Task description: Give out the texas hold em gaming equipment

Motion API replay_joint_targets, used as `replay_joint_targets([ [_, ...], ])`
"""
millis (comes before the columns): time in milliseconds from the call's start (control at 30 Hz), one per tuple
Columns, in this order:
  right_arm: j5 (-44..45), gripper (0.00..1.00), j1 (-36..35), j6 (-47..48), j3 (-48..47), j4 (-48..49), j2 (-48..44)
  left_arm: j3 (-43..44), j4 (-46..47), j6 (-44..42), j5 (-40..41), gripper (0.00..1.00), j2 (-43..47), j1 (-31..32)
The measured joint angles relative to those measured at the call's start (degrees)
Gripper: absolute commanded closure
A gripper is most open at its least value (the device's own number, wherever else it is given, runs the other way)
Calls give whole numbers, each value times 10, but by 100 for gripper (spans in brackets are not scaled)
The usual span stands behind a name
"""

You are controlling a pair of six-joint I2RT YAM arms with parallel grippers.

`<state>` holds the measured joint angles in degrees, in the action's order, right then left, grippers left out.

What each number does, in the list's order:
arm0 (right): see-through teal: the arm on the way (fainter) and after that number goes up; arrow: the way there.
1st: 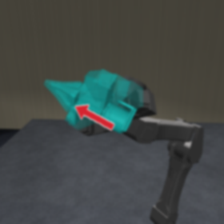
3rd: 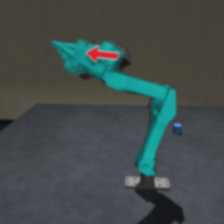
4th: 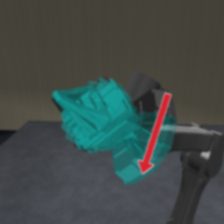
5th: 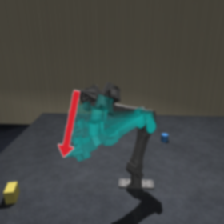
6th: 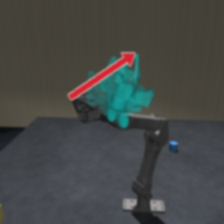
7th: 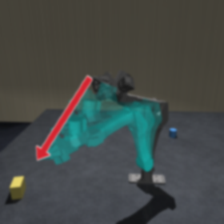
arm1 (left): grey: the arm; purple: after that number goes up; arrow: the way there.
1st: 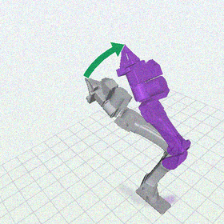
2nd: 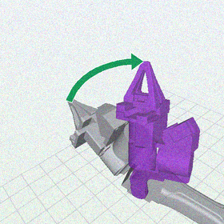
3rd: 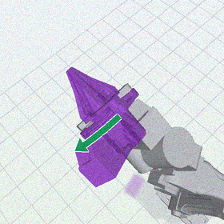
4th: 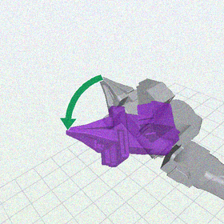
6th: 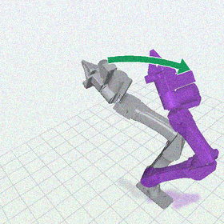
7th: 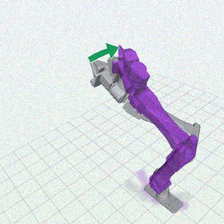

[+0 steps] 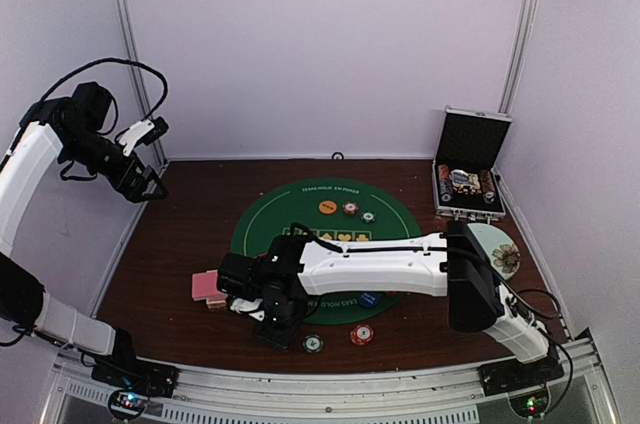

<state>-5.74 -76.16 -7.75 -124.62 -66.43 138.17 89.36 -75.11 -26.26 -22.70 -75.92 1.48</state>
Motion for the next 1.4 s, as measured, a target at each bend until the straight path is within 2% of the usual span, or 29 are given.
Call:
replay_joint_targets([
  [167,0,57,0,1,0,0,0,0,0,-1,0,2,2,0],
  [467,6,58,0,1,0,-13,-5,0,0,-2,0,2,2,0],
  [767,23,60,9,1,-29,-46,-48,0,0,-2,0,2,2,0],
  [900,39,61,33,0,-64,-52,-57,0,0,-2,0,2,2,0],
  [1133,73,62,120,-23,-115,-41,-50,0,0,-2,0,3,-1,0],
  [1267,85,62,160,-37,-121,-16,-26,0,0,-2,-1,2,-5,0],
  [1400,86,62,170,-47,-138,0,23,0,0,-2,-3,2,-8,0],
])
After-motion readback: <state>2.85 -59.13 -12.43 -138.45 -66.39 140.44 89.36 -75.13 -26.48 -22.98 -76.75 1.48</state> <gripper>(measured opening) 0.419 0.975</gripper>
